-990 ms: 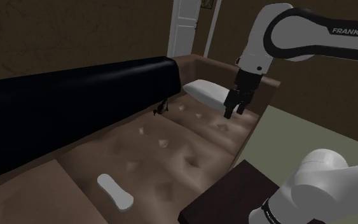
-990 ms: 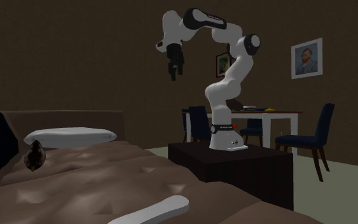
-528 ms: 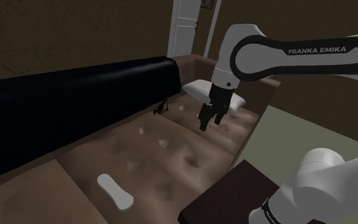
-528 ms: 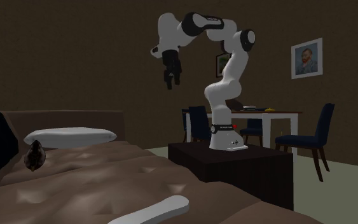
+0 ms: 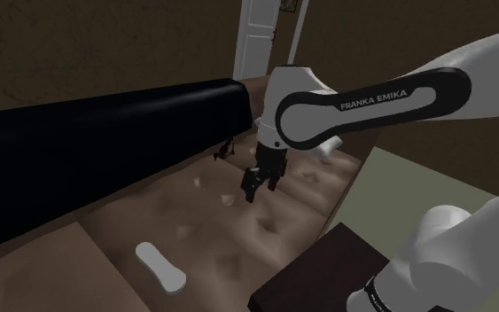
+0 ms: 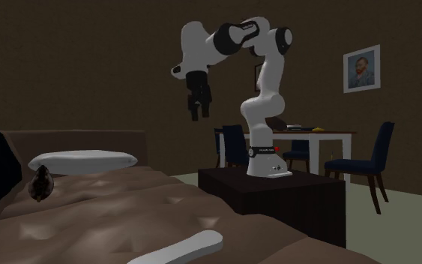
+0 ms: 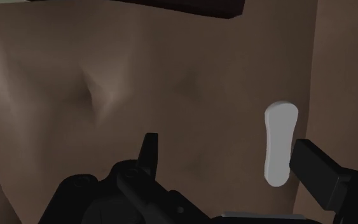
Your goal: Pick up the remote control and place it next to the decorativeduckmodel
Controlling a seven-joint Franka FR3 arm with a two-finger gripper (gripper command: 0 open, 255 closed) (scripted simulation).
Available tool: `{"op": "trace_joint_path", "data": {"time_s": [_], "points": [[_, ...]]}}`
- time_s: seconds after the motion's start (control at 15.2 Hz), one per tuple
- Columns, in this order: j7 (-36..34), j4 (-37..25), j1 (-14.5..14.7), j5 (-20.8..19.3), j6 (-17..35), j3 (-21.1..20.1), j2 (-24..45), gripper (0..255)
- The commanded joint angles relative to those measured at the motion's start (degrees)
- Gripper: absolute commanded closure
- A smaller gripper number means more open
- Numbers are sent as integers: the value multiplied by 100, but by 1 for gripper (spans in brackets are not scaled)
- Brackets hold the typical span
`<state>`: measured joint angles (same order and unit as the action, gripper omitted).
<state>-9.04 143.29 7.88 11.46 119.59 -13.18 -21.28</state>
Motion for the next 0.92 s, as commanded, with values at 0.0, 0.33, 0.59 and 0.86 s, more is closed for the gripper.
{"op": "trace_joint_path", "data": {"time_s": [0.0, 0.33, 0.59, 0.86], "points": [[-194, -137, 55, -32, 329, -194, 437, 0], [-695, -560, 138, -352, 1026, -560, 1547, 0], [-1197, -1029, 253, -821, 1454, -736, 2482, 0], [-1724, -1616, 489, -1385, 1736, -748, 3425, 0]]}}
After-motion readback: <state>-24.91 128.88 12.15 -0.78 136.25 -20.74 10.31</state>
